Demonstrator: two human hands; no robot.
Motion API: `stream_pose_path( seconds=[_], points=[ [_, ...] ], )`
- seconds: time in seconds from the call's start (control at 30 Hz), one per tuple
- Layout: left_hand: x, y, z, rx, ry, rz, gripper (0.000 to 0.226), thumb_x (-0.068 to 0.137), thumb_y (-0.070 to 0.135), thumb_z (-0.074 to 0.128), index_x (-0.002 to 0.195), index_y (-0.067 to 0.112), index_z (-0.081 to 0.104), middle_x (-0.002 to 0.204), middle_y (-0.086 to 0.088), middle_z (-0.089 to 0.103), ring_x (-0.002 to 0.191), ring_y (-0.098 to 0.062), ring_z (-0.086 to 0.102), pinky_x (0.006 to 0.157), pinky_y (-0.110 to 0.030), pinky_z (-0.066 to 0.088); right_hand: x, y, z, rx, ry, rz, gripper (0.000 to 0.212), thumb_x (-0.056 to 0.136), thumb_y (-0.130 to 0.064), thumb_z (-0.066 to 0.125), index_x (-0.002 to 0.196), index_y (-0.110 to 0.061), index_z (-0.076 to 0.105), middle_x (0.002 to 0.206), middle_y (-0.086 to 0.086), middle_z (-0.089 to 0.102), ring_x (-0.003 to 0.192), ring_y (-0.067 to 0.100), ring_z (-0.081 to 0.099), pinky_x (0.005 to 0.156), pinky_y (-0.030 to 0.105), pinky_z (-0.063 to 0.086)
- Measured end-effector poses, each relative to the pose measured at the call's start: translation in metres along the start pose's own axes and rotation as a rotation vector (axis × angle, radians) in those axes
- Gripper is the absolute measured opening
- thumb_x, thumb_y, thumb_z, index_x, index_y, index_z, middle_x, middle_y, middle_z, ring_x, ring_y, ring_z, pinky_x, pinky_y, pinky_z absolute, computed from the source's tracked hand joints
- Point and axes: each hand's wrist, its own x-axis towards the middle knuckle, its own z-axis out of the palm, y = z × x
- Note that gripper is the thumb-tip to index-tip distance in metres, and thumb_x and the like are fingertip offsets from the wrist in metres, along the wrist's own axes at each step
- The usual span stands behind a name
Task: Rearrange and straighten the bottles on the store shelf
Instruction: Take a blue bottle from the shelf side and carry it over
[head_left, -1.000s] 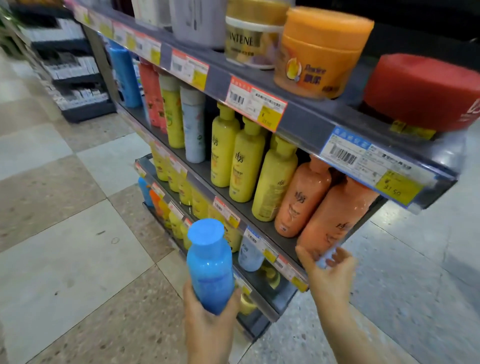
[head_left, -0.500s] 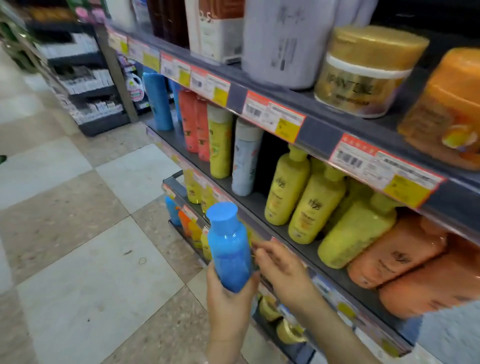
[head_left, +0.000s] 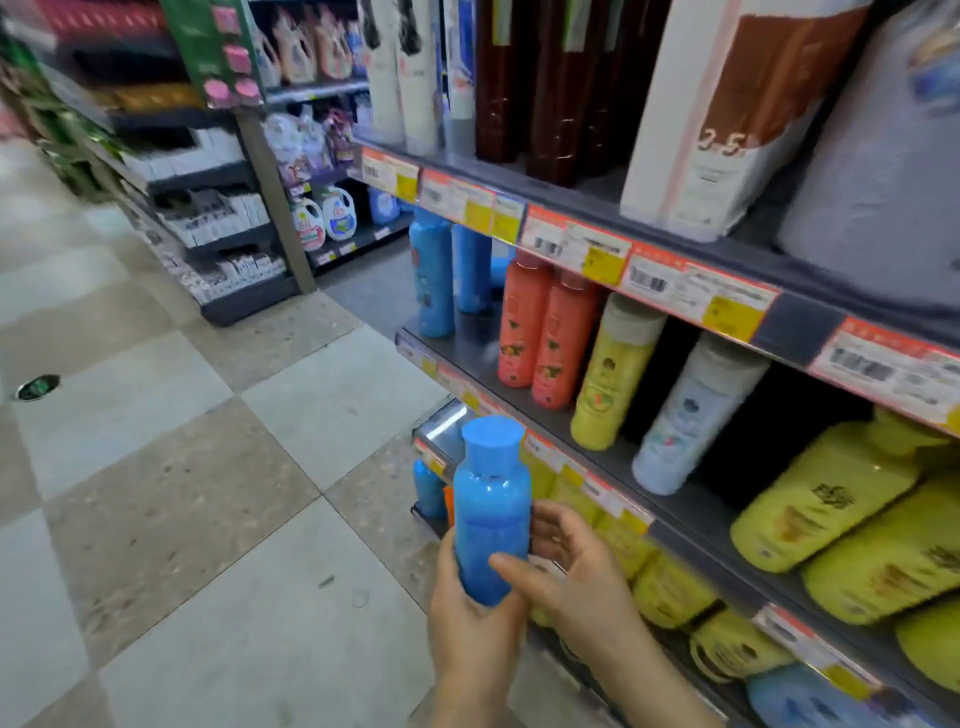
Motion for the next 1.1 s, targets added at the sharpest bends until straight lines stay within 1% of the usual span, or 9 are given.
stream_pose_path(
  seconds=[0.17, 0.3, 0.43, 0.57, 0.7, 0.8, 0.9, 1.0, 1.1],
  points=[
    [0.046, 0.021, -0.002, 0.011, -0.083, 0.02, 0.055, 0.066, -0.014, 0.07, 0.113, 0.011, 0.057, 0.094, -0.009, 0.07, 0.073, -0.004, 0.068, 0.057, -0.01, 0.051, 0.038, -0.012, 0.024, -0.029, 0.05, -0.047, 0.056, 0.057, -0.016, 0.084, 0.102, -0.032, 0.054, 0.106, -0.016, 0.064, 0.089, -0.001, 0.062, 0.079, 0.021, 0.052],
    [0.095, 0.037, 0.0, 0.104, -0.095, 0.118, 0.052, 0.064, -0.009, 0.071, 0.101, 0.025, 0.061, 0.09, -0.001, 0.071, 0.08, -0.006, 0.068, 0.058, -0.008, 0.048, 0.088, -0.026, 0.039, -0.029, 0.082, -0.097, 0.057, 0.057, -0.009, 0.084, 0.097, -0.032, 0.052, 0.097, -0.017, 0.062, 0.078, -0.011, 0.06, 0.064, 0.008, 0.046],
    [0.145, 0.061, 0.006, 0.171, -0.09, 0.187, 0.045, 0.066, -0.007, 0.068, 0.091, 0.029, 0.06, 0.081, 0.001, 0.07, 0.07, 0.003, 0.066, 0.055, -0.006, 0.046, 0.146, -0.04, 0.052, -0.058, 0.117, -0.084, 0.052, 0.06, -0.014, 0.082, 0.099, -0.03, 0.052, 0.094, -0.011, 0.065, 0.072, -0.01, 0.061, 0.061, 0.009, 0.048],
    [0.186, 0.064, 0.007, 0.231, -0.066, 0.183, 0.049, 0.053, 0.025, 0.067, 0.101, 0.034, 0.06, 0.085, 0.004, 0.07, 0.08, -0.008, 0.067, 0.072, -0.032, 0.056, 0.182, -0.046, 0.064, -0.086, 0.122, -0.047, 0.059, 0.057, -0.023, 0.083, 0.104, -0.03, 0.048, 0.099, -0.013, 0.062, 0.087, 0.0, 0.061, 0.078, 0.025, 0.052],
    [0.213, 0.067, 0.011, 0.315, -0.019, 0.205, 0.063, 0.051, 0.04, 0.057, 0.114, 0.034, 0.057, 0.099, 0.007, 0.067, 0.096, -0.012, 0.061, 0.084, -0.04, 0.052, 0.209, -0.056, 0.075, -0.12, 0.169, -0.054, 0.066, 0.048, -0.031, 0.085, 0.102, -0.03, 0.047, 0.102, -0.007, 0.064, 0.092, 0.007, 0.063, 0.082, 0.032, 0.053],
    [0.233, 0.071, 0.01, 0.339, -0.027, 0.253, 0.077, 0.052, 0.036, 0.061, 0.129, 0.032, 0.048, 0.116, 0.002, 0.062, 0.112, -0.018, 0.053, 0.099, -0.047, 0.043, 0.223, -0.065, 0.082, -0.113, 0.232, -0.096, 0.06, 0.054, -0.018, 0.086, 0.101, -0.028, 0.05, 0.094, -0.013, 0.062, 0.081, -0.007, 0.06, 0.072, 0.015, 0.048],
    [0.25, 0.076, 0.003, 0.339, -0.153, 0.335, 0.084, 0.059, 0.043, 0.066, 0.135, 0.044, 0.03, 0.131, 0.018, 0.048, 0.125, -0.008, 0.043, 0.109, -0.051, 0.031, 0.235, -0.073, 0.087, -0.127, 0.342, -0.173, 0.064, 0.054, -0.015, 0.084, 0.108, -0.024, 0.049, 0.095, -0.018, 0.059, 0.078, -0.02, 0.056, 0.067, 0.003, 0.045],
    [0.269, 0.083, -0.01, 0.314, -0.267, 0.341, 0.087, 0.062, 0.048, 0.07, 0.133, 0.049, 0.019, 0.139, 0.013, 0.037, 0.129, -0.002, 0.036, 0.111, -0.034, 0.031, 0.247, -0.085, 0.094, -0.129, 0.412, -0.224, 0.064, 0.055, -0.011, 0.083, 0.106, -0.028, 0.049, 0.099, -0.017, 0.06, 0.086, -0.015, 0.059, 0.072, 0.007, 0.049],
    [0.298, 0.086, -0.024, 0.37, -0.295, 0.279, 0.093, 0.069, 0.025, 0.077, 0.138, 0.035, 0.017, 0.134, 0.013, 0.031, 0.129, -0.004, 0.034, 0.104, -0.018, 0.029, 0.261, -0.094, 0.098, -0.163, 0.458, -0.259, 0.063, 0.057, -0.008, 0.084, 0.105, -0.029, 0.05, 0.106, -0.011, 0.062, 0.096, -0.005, 0.06, 0.081, 0.014, 0.049]
  ],
)
